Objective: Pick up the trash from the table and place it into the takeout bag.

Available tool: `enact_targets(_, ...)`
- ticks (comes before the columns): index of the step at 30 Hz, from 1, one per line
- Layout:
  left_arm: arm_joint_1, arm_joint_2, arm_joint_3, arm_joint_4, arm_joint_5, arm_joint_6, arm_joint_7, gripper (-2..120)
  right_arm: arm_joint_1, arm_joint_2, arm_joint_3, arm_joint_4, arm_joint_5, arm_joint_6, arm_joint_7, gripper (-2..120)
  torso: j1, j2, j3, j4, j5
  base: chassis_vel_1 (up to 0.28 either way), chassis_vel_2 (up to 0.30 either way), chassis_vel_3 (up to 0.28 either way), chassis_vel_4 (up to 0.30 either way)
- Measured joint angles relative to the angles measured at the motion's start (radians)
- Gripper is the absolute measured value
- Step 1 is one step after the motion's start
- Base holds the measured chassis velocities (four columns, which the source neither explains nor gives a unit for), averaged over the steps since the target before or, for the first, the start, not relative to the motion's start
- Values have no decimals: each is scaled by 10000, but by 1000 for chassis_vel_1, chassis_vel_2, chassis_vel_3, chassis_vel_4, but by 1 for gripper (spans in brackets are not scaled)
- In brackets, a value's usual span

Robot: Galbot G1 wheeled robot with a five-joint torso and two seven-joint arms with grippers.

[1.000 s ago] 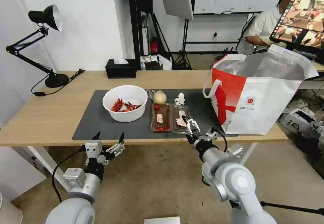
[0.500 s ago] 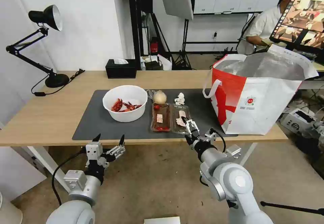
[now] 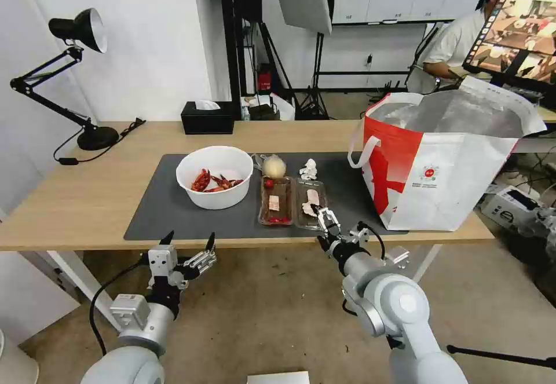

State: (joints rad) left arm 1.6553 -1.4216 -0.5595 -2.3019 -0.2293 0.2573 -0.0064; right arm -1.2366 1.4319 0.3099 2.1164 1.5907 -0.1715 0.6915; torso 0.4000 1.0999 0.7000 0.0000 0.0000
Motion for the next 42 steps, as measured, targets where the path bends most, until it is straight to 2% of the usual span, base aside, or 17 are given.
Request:
enact_targets(21, 39, 97, -55, 13, -11, -13, -5, 100, 301, 178, -51, -370, -28, -19, 8, 100, 0, 0, 0, 0, 0, 0, 0, 0, 0)
enact_targets(42, -81, 206, -18, 160, -101, -45, 1, 100, 783, 740, -142, -964, -287, -81, -5, 100, 0, 0, 0, 0, 0, 0, 0, 0, 0)
